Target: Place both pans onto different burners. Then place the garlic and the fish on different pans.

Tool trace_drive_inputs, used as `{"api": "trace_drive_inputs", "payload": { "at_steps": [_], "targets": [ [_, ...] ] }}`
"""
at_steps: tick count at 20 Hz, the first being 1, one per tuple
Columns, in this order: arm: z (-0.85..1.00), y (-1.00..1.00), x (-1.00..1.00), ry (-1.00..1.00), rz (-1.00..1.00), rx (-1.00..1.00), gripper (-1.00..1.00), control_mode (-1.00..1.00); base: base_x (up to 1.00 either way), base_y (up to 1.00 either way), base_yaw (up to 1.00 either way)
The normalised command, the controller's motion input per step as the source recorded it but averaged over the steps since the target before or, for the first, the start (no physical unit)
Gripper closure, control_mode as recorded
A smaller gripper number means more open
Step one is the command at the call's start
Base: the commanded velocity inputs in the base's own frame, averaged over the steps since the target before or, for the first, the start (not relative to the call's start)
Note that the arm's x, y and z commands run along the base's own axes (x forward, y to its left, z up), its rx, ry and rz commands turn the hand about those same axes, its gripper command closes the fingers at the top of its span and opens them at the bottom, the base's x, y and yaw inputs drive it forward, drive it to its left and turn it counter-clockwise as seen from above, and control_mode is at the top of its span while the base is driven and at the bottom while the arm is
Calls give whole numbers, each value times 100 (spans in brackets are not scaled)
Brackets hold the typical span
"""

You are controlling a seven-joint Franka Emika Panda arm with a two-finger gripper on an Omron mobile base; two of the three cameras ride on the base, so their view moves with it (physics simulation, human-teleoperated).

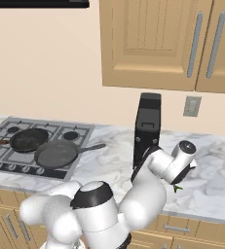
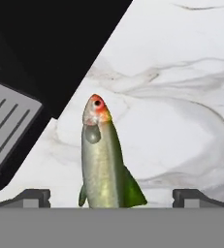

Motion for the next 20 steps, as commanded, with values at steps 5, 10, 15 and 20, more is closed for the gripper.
{"api": "trace_drive_inputs", "payload": {
  "at_steps": [5, 10, 15, 20],
  "targets": [
    [-29, -1, 27, 0, 0, 0, -100, -100, 0, 0, 0],
    [-36, -11, 2, 0, 0, 0, -100, -100, 0, 0, 0],
    [-33, -15, -1, 0, 0, 0, -100, -100, 0, 0, 0],
    [-28, -10, -18, 1, 0, 0, -100, -100, 0, 0, 0]
  ]
}}
